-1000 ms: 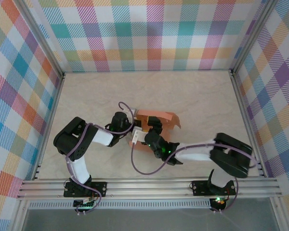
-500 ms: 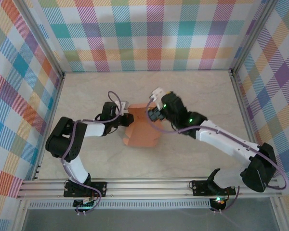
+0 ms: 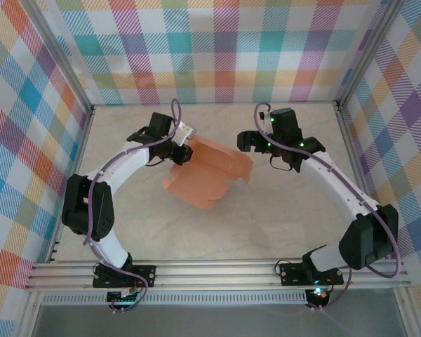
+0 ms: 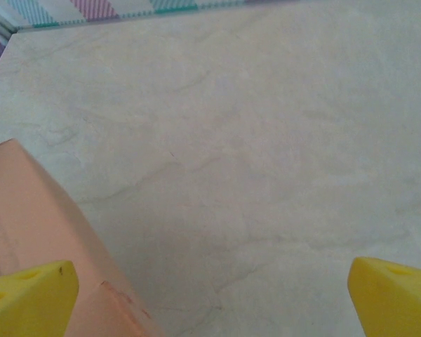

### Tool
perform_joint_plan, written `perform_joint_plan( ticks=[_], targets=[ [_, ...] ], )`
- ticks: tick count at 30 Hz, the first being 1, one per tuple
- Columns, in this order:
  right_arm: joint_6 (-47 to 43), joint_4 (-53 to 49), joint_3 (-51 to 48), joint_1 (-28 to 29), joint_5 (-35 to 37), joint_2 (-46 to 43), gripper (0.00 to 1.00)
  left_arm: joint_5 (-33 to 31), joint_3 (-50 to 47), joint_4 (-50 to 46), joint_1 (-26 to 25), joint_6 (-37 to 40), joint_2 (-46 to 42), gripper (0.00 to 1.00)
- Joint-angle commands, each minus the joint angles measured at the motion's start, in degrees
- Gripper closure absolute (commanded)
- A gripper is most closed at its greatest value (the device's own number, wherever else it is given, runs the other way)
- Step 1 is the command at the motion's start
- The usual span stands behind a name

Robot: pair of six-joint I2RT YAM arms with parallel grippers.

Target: Fold the paper box

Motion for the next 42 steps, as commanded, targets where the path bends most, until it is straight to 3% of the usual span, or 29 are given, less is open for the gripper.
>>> perform_joint_plan(
  ticks=[1,7,12,18,23,31,42],
  targets=[
    [8.03,-3.24,0.39,-3.59,-8.56,1.41,0.02,-5.78,3.76,-14.59,-0.13,11.98,2.10,1.00],
    [9.51,-2.63,-2.43,-5.25,-11.36,1.85,0.03,-15.19,10.75,-23.34,-0.77,21.58,6.20,1.00],
    [11.23,-1.63,-3.52,-5.34,-15.27,4.02,0.03,-16.50,21.19,-35.25,-0.60,27.78,13.34,1.00],
    [17.35,3.55,-6.75,-5.34,-22.61,8.30,0.05,-19.08,32.29,-46.15,-1.34,29.77,23.63,1.00],
    [22.35,9.31,-10.53,-5.27,-27.17,11.20,0.06,-27.71,32.38,-41.08,-4.28,27.84,26.59,1.00],
    [22.13,10.19,-12.17,-5.40,-27.05,11.88,0.06,-36.99,32.55,-38.80,-8.98,25.63,31.58,1.00],
    [21.03,10.77,-13.32,-5.35,-27.39,12.06,0.06,-44.91,33.04,-38.33,-11.73,22.62,37.45,1.00]
  ],
)
